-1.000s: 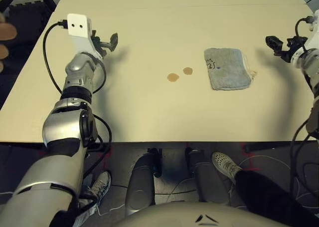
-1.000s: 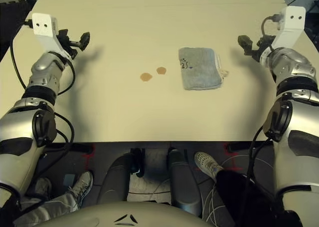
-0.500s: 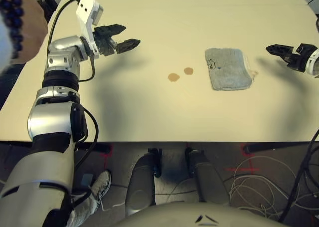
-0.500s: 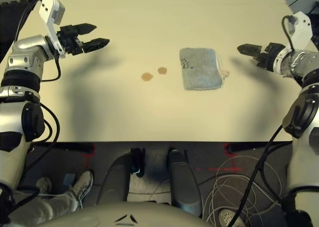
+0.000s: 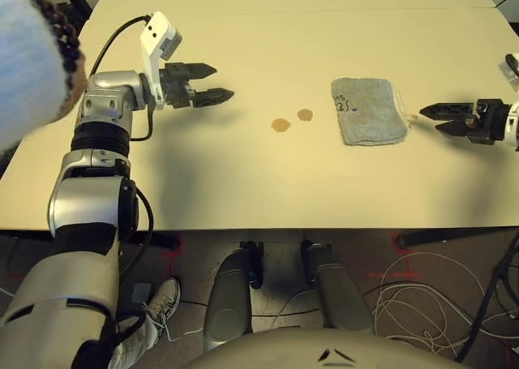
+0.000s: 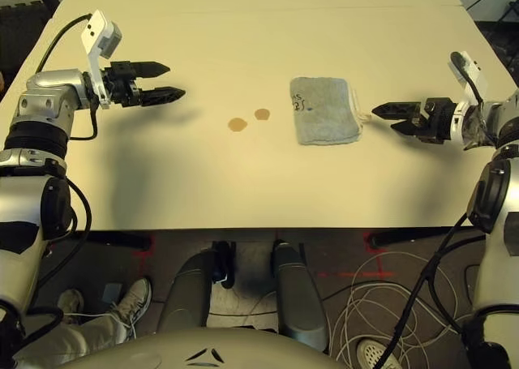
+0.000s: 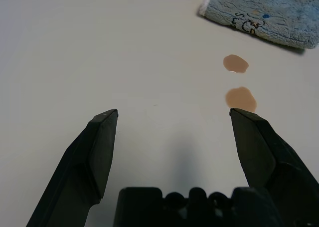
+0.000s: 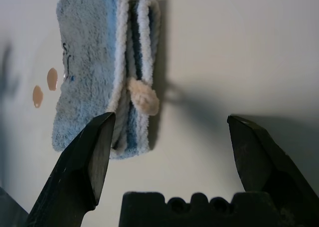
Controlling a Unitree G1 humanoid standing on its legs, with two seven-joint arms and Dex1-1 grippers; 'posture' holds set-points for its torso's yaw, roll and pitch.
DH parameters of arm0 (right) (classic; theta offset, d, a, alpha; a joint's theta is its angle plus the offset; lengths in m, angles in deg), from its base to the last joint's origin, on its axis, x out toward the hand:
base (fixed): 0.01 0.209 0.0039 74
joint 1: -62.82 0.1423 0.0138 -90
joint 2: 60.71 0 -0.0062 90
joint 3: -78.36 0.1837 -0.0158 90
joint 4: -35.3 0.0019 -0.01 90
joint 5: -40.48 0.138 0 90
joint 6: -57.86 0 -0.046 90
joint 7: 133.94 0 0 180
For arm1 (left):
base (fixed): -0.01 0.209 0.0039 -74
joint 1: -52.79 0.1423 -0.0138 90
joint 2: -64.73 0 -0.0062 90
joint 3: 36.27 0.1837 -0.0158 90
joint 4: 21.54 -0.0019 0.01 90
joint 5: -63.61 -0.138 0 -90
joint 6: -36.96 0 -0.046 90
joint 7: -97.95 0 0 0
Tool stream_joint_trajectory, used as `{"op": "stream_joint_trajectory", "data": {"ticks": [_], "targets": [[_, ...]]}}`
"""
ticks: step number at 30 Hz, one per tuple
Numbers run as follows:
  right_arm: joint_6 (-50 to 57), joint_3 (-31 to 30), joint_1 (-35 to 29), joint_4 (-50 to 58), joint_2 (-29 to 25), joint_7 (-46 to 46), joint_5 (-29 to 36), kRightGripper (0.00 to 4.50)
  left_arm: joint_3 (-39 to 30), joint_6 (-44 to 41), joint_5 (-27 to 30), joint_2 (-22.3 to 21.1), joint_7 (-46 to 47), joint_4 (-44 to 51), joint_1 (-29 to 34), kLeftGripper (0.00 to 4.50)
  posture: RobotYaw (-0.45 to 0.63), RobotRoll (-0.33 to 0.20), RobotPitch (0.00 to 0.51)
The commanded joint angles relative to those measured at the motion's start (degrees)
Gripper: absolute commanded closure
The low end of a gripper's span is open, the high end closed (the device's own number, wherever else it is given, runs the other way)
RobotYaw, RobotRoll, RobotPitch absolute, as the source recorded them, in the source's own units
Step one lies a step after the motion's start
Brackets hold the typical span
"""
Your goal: Wipe the water off the table with a rag.
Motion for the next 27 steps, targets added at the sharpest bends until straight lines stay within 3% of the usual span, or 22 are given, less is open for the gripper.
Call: {"op": "stream_joint_trajectory", "data": {"ticks": [1,12,27], "targets": [[2.8,0.0,0.0,0.2,2.7,-0.5,1.0,0.01,1.9,-1.8,-0.8,-0.1,-2.5,1.6,1.2,0.00,-0.13,0.000,0.288],[6.6,-2.3,-0.2,2.1,8.5,-4.4,1.9,0.01,4.3,-3.2,-1.2,-0.2,-6.0,3.1,0.8,0.00,-0.14,0.000,0.293],[0.2,4.9,1.6,2.1,16.7,8.7,6.3,0.01,4.7,-2.8,-1.4,1.1,-5.5,2.0,0.6,0.00,-0.15,0.000,0.302]]}}
